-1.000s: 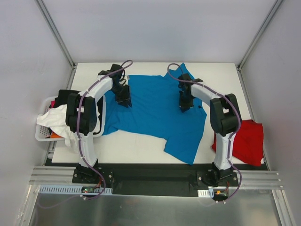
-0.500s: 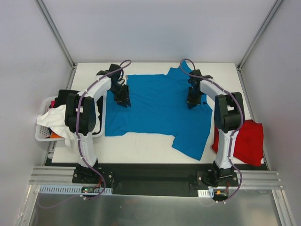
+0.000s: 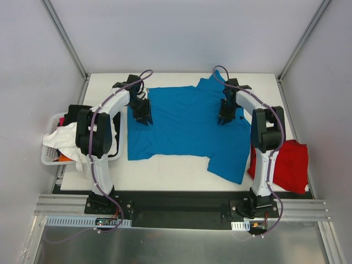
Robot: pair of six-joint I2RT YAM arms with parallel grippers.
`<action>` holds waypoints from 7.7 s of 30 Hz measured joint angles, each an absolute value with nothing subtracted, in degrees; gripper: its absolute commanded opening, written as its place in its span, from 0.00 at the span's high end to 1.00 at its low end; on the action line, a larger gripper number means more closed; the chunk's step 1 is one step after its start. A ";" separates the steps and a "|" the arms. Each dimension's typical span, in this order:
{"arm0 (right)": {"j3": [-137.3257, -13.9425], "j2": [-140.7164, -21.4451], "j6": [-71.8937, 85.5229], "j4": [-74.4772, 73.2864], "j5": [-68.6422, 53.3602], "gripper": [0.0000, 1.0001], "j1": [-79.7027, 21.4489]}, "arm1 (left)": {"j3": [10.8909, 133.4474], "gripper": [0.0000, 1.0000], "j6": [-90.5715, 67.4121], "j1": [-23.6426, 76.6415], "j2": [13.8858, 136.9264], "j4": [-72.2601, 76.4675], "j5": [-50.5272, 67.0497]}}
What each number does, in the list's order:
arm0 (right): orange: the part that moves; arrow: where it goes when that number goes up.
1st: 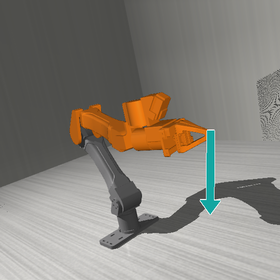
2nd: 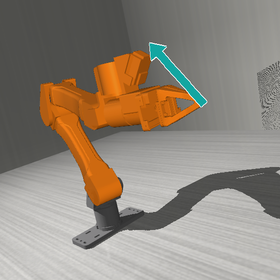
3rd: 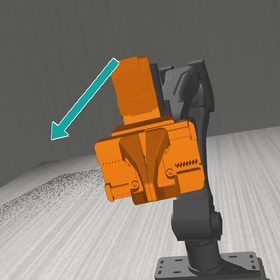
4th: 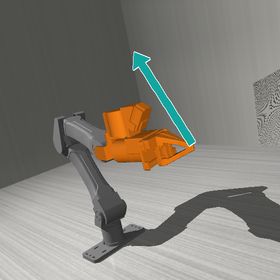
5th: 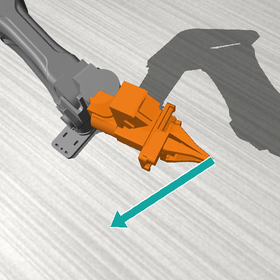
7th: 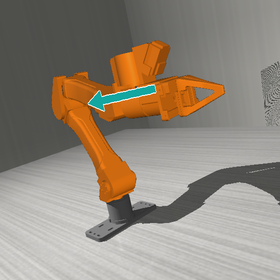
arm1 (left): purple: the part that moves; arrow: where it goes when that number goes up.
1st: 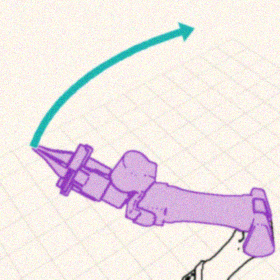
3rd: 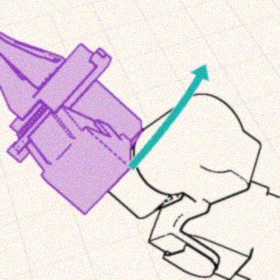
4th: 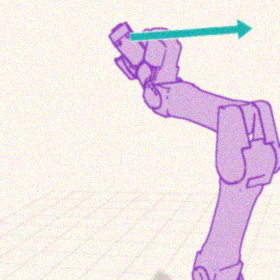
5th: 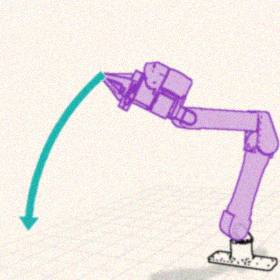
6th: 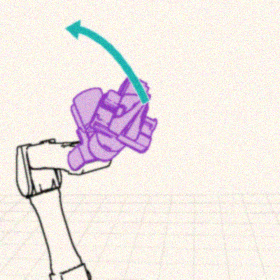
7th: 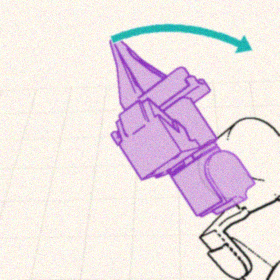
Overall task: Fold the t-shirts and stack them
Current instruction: Flatten the tshirt out
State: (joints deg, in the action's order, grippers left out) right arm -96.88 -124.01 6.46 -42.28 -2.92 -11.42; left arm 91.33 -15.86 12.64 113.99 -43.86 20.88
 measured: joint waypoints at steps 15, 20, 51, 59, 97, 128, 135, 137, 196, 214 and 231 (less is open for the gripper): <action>-74.48 -98.98 5.37 -42.74 -8.03 0.81 -21.63 | 76.73 0.49 -16.01 14.63 99.26 -43.29 15.68; -64.20 -92.14 6.09 -42.83 -6.59 0.83 -21.98 | 71.40 0.47 -16.08 16.14 94.70 -43.29 14.41; -37.10 -52.10 17.47 -54.92 1.93 0.66 -22.02 | 74.74 0.47 -16.99 12.56 100.31 -43.31 18.02; -37.41 -49.23 19.97 -61.95 2.52 0.43 -22.02 | 75.75 0.48 -16.93 12.82 101.14 -43.48 18.02; -26.79 -52.66 30.33 -47.24 5.28 0.40 -15.44 | 79.79 0.48 -15.90 12.75 102.69 -45.67 17.96; -29.10 -60.45 25.36 -46.26 7.33 0.99 -12.60 | 79.96 0.48 -15.81 12.62 103.28 -45.80 17.96; -31.27 -59.29 24.75 -47.79 7.22 0.99 -12.56 | 79.96 0.48 -15.81 12.25 103.28 -45.80 17.93; -34.37 -58.74 24.36 -49.15 7.29 0.99 -12.56 | 79.96 0.48 -15.81 12.25 103.28 -45.80 17.93; -44.16 -53.47 11.94 -52.05 -3.09 0.99 -12.56 | 48.01 0.36 -35.51 22.59 76.62 -42.59 -7.51; -45.01 -53.15 11.99 -53.28 -3.31 0.99 -12.56 | 57.65 0.35 -33.56 24.49 87.31 -44.62 -7.27; -45.01 -54.76 11.84 -51.64 -4.27 0.99 -12.56 | 76.99 0.69 -43.44 31.46 69.82 -62.02 -18.48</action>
State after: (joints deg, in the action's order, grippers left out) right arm -45.01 -54.76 11.84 -51.64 -4.27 -12.56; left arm 76.99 -43.44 31.46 69.82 -62.02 -18.48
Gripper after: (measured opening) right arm 0.015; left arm 0.397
